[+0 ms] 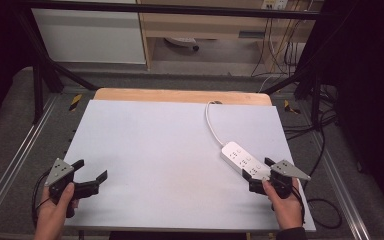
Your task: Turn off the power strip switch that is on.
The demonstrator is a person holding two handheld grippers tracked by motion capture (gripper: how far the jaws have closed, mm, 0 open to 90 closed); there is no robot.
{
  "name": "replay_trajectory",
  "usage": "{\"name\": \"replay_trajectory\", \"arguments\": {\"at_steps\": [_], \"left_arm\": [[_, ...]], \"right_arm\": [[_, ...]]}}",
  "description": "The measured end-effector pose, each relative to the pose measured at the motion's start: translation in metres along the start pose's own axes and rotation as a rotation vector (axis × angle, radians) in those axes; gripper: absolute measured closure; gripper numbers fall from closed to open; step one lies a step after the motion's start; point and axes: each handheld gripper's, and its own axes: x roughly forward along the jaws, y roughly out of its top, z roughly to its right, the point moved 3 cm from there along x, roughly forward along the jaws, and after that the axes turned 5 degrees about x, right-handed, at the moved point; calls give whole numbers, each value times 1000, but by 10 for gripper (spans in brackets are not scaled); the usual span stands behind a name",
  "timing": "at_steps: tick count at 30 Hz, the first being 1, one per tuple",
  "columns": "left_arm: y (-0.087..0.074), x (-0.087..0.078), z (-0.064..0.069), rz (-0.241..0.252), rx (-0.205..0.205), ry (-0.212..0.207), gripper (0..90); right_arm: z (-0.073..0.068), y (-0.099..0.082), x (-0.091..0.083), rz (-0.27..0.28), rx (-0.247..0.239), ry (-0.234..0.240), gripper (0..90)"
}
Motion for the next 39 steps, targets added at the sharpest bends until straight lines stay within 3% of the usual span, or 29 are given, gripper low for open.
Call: {"name": "replay_trajectory", "arguments": {"at_steps": [16, 21, 33, 39], "left_arm": [[0, 1, 1, 2, 0, -4, 57], [0, 1, 0, 1, -1, -6, 55], [0, 1, 0, -1, 0, -7, 55], [-1, 1, -1, -7, 2, -2, 55]], "right_arm": [[4, 3, -6, 28, -2, -35, 36], [4, 5, -8, 11, 28, -29, 31], [5, 10, -8, -1, 46, -36, 28], [7, 19, -10, 17, 54, -43, 22]]}}
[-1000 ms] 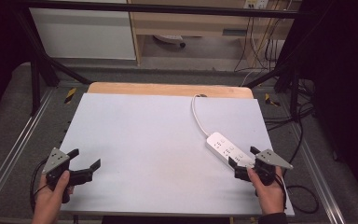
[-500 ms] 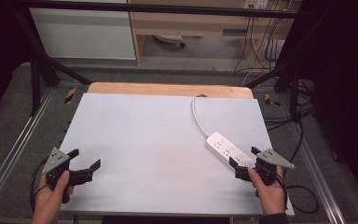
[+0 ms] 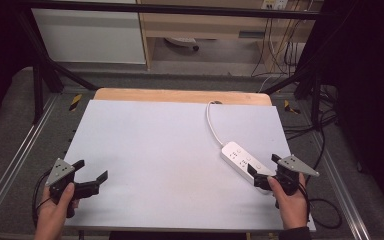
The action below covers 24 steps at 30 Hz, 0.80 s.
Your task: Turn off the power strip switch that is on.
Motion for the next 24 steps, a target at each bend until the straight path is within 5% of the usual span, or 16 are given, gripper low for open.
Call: {"name": "replay_trajectory", "arguments": {"at_steps": [24], "left_arm": [[-2, 1, 0, -12, -2, -2, 55]], "right_arm": [[-9, 57, 18, 89, -14, -16, 22]]}}
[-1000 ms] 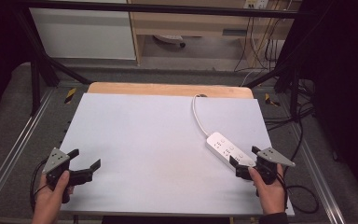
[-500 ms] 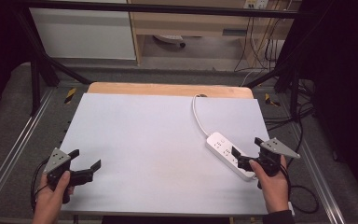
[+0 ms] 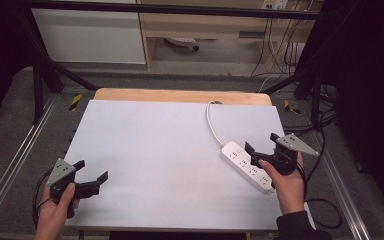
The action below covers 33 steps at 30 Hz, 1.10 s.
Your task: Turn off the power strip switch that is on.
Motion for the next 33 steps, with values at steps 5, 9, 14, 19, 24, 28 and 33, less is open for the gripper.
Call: {"name": "replay_trajectory", "arguments": {"at_steps": [5, 9, 14, 19, 24, 28, 33], "left_arm": [[0, 0, 0, -1, -1, 3, 55], [-1, 1, 0, -3, 0, 5, 55], [-1, 1, 0, -7, 2, 5, 55], [-1, 1, -1, -10, 0, 6, 55], [-1, 1, -1, -10, -2, 6, 55], [-1, 1, -1, -11, -2, 6, 55], [-1, 2, -1, -11, -3, 6, 55]], "right_arm": [[-4, 3, 9, 2, -5, 2, 31], [-8, 5, 18, 7, -8, 1, 110], [-10, 3, 26, -2, 12, 14, 255], [-8, 0, 30, -11, 29, 30, 389], [-2, -6, 35, -30, 41, -26, 555], [1, -11, 37, -33, 33, -47, 661], [2, -15, 38, -38, 15, -59, 739]]}}
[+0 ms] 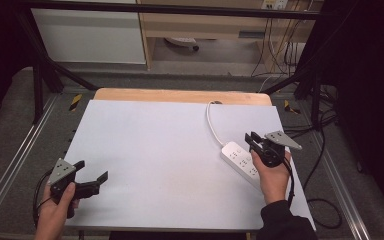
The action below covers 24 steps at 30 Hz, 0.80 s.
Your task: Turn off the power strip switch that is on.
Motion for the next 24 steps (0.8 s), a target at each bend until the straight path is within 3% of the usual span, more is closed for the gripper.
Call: {"name": "replay_trajectory", "arguments": {"at_steps": [17, 24], "left_arm": [[0, 0, 0, 2, 0, -1, 55], [1, -1, 0, 7, -2, -2, 55]], "right_arm": [[1, -18, 13, -56, -5, -46, 890], [-1, -23, 16, -79, -6, -51, 900]]}}
